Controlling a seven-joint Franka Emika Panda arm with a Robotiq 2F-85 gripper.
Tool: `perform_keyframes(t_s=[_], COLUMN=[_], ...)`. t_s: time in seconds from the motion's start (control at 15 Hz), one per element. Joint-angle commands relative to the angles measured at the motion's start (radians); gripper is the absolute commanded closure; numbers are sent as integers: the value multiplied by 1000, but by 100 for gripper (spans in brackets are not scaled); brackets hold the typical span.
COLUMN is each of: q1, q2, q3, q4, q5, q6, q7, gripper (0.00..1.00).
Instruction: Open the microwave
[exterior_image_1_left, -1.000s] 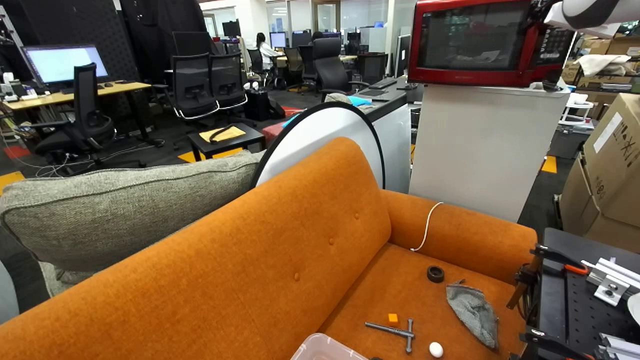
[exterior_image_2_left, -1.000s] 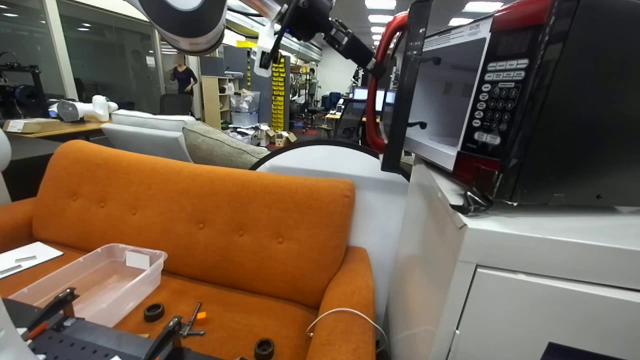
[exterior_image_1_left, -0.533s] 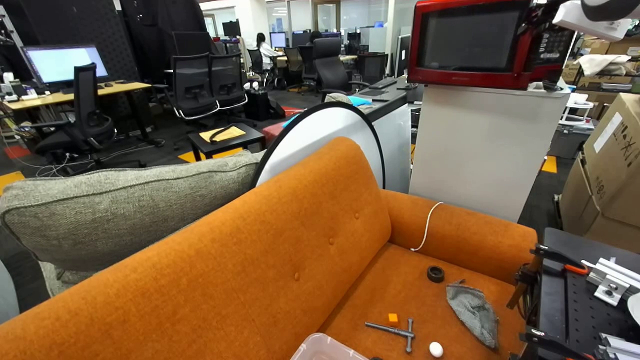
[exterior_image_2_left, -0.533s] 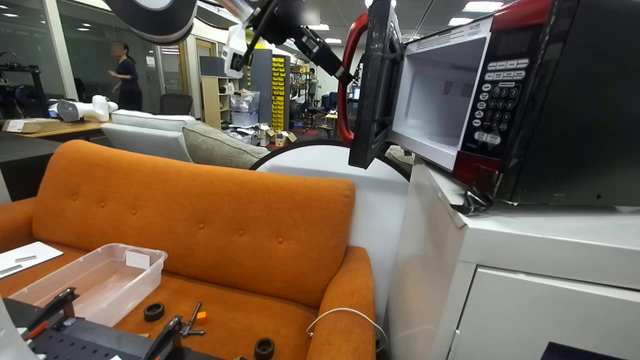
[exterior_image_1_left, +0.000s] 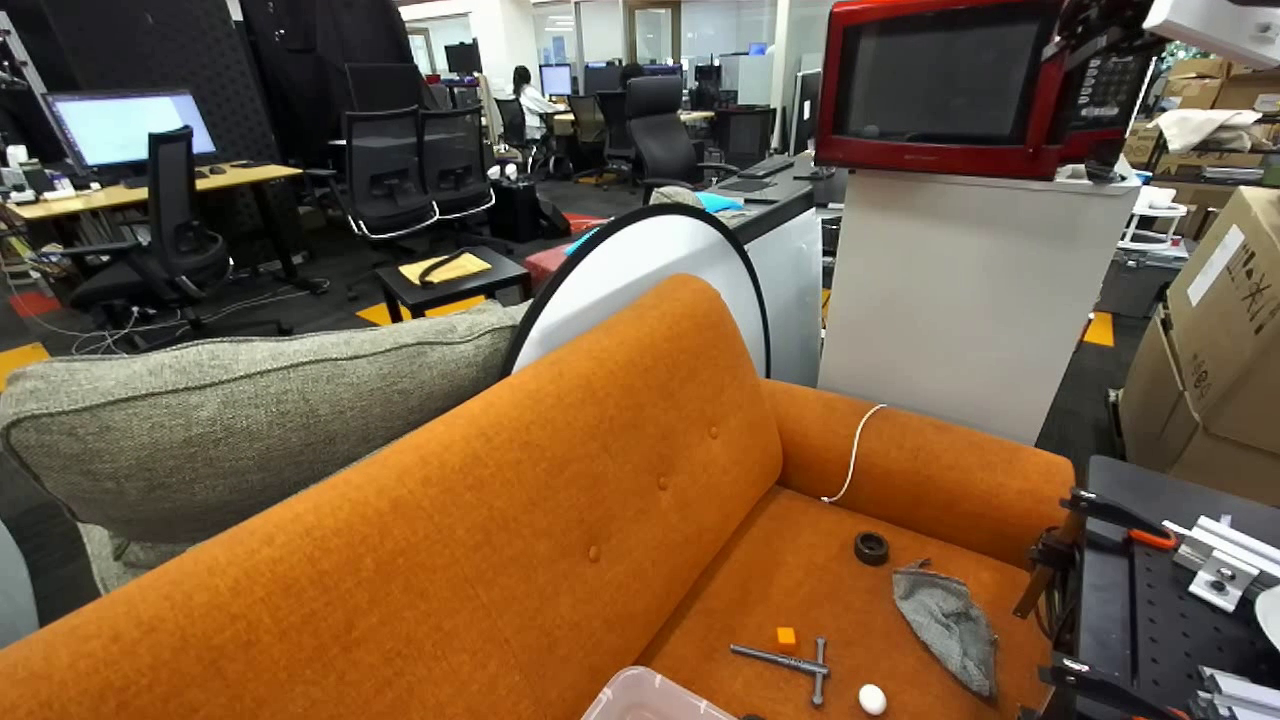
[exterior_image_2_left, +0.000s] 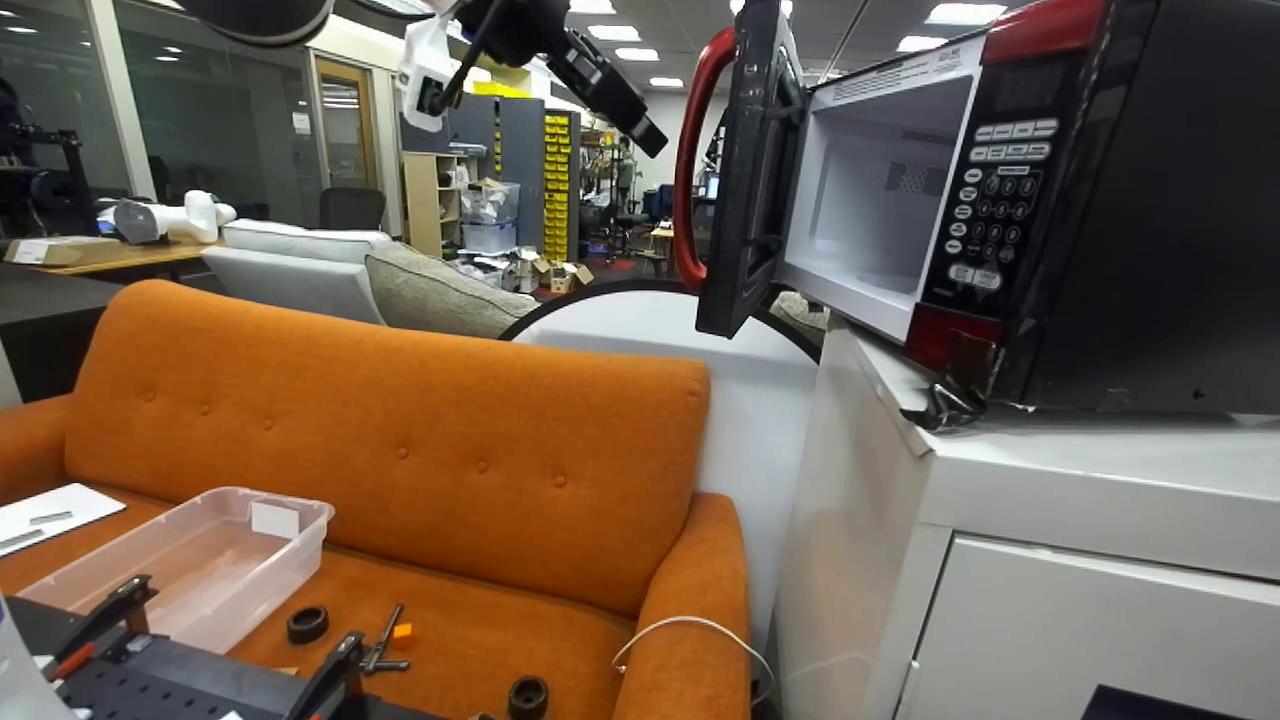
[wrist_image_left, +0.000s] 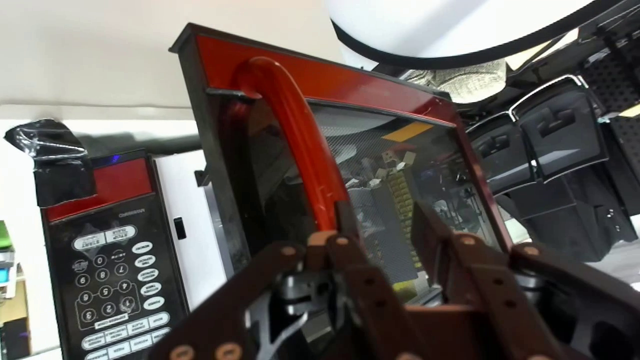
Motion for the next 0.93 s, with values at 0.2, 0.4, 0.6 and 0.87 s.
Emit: perform_keyframes(t_s=[0.2, 0.4, 0.6, 0.87], q1=[38, 75, 138, 151], q2=[-127, -198, -249, -286], q3=[-55, -101, -168, -184], q4=[-9, 19, 70, 79], q5=[-55, -71, -68, -84], q6=[-135, -283, -411, -431], q7=[-31, -56, -97, -72], gripper=[26, 5, 0, 0])
